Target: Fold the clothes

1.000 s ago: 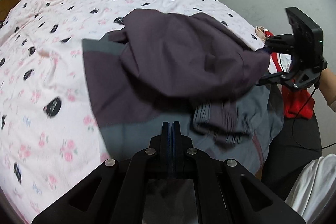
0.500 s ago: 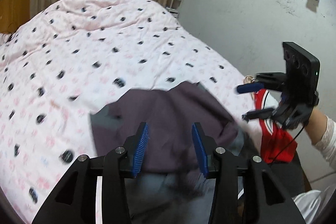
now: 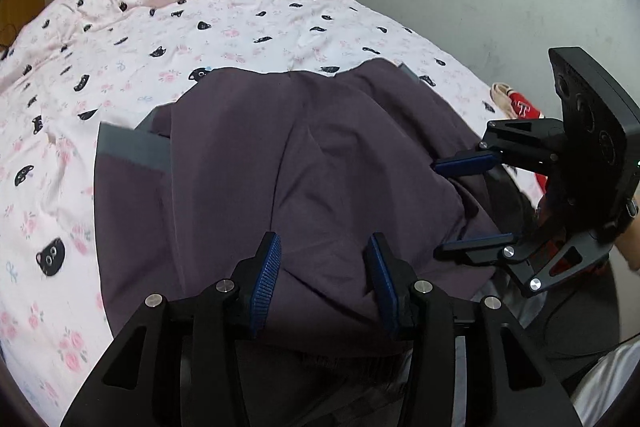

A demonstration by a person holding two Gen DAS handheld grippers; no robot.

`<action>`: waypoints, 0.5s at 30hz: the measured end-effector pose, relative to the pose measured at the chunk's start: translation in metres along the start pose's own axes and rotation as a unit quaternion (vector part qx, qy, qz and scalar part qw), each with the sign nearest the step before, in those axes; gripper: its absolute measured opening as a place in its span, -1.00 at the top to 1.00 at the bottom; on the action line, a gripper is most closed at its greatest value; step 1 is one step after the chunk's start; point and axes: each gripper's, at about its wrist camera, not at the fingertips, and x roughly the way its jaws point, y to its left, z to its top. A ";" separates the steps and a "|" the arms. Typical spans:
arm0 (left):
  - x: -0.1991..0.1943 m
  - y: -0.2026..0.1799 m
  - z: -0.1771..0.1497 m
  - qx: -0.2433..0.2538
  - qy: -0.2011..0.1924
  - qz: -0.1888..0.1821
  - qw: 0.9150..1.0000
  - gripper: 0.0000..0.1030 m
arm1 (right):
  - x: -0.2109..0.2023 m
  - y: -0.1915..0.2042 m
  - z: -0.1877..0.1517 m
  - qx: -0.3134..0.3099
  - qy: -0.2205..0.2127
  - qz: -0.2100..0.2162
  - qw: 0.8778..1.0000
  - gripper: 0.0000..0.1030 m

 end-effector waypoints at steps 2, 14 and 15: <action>-0.002 -0.004 -0.003 0.009 -0.012 0.010 1.000 0.21 | 0.000 0.003 -0.006 -0.003 -0.017 -0.010 1.000 -0.34; -0.042 -0.006 0.002 0.003 -0.062 -0.001 0.998 0.04 | -0.044 -0.025 0.013 0.041 -0.075 -0.001 0.996 -0.38; -0.037 -0.004 -0.001 0.002 -0.056 0.001 0.998 0.04 | -0.045 -0.028 0.015 0.044 -0.079 -0.004 0.996 -0.38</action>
